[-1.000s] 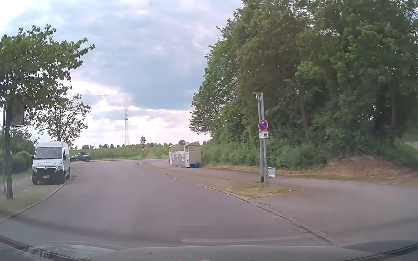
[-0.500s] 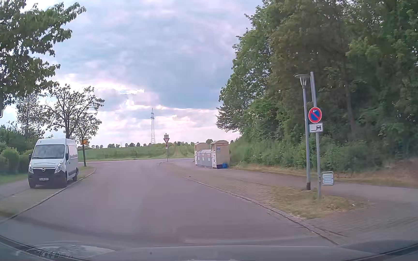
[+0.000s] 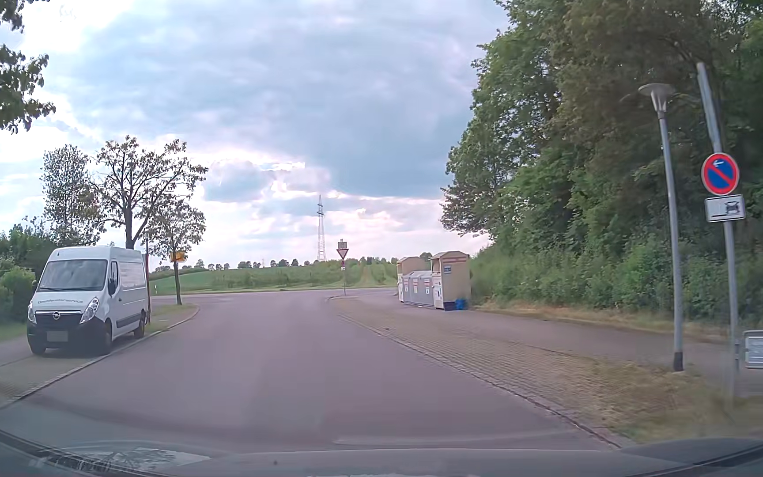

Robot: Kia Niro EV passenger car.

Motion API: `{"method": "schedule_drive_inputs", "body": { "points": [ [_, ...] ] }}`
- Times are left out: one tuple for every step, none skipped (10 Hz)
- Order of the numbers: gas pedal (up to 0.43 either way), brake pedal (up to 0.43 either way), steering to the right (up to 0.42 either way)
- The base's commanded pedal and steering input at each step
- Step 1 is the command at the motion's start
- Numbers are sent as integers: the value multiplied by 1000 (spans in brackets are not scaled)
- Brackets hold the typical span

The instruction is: Follow the waypoints while adhering to traffic rules and regulations

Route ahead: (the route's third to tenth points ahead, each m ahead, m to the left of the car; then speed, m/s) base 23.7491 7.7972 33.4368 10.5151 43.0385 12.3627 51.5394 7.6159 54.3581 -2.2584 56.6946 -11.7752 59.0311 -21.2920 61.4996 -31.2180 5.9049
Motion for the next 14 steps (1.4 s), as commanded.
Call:
{"method": "schedule_drive_inputs", "body": {
  "points": [
    [79,18,-123],
    [79,18,-121],
    [79,18,-116],
    [79,18,-111],
    [67,18,-110],
    [39,18,-110],
    [20,18,-110],
    [20,18,-110],
    [20,18,-108],
    [20,18,-106],
    [20,18,-104],
    [20,18,-98],
    [20,18,-88],
    [20,18,-78]
  ]
}}
